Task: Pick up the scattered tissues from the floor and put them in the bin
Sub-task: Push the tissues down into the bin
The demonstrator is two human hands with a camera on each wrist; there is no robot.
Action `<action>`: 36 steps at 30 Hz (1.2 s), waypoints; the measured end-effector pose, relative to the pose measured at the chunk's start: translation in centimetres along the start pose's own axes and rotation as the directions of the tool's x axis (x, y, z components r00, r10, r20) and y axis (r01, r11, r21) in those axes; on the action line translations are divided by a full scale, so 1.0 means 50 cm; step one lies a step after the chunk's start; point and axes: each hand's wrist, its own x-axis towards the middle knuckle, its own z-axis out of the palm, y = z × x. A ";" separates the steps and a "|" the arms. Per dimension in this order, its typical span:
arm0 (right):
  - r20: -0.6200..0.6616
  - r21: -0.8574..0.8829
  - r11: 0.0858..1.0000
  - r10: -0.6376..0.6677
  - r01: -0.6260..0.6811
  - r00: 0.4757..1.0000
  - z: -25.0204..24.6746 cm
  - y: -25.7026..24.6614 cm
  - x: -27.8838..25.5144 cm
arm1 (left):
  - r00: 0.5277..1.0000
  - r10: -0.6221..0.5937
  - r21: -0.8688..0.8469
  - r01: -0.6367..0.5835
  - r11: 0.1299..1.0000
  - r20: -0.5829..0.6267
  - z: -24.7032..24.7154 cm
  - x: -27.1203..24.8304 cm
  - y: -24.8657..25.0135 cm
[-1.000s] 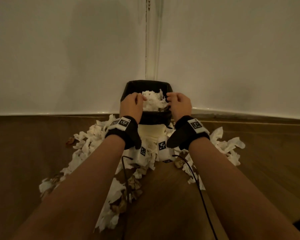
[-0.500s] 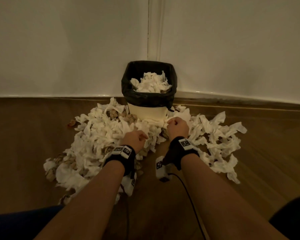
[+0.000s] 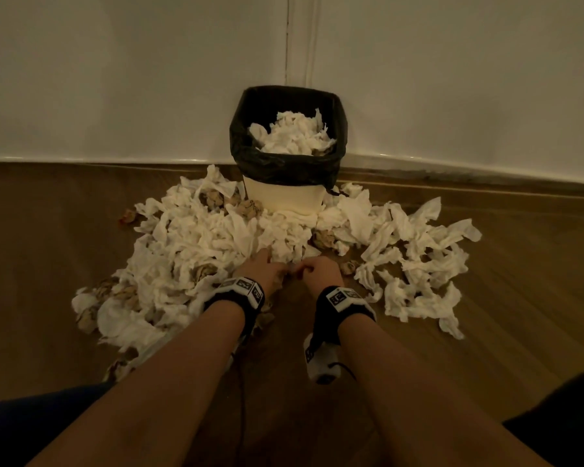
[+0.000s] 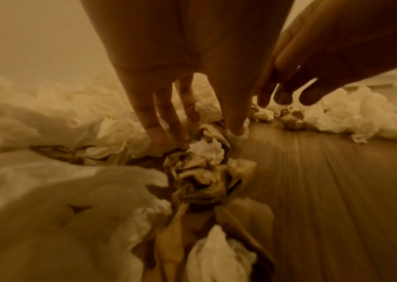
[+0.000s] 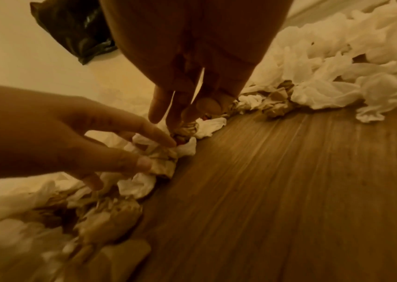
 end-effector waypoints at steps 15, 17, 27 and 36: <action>0.100 -0.213 0.971 -0.085 0.105 0.991 0.069 0.016 -0.056 | 0.999 -0.039 -0.397 0.046 0.917 0.025 -0.062 0.000 -0.028; 0.101 -0.209 0.968 -0.122 0.141 0.987 0.083 0.011 -0.056 | 0.994 -0.087 -0.567 0.108 0.816 0.063 -0.076 -0.008 -0.036; 0.448 -0.493 0.721 -0.269 0.487 0.853 0.153 0.000 -0.064 | 0.993 -0.110 -0.753 0.110 0.649 0.050 -0.118 -0.042 -0.062; 0.458 -0.502 0.723 -0.244 0.475 0.855 0.144 -0.016 -0.063 | 0.997 -0.076 -0.752 0.064 0.656 0.019 -0.105 -0.051 -0.084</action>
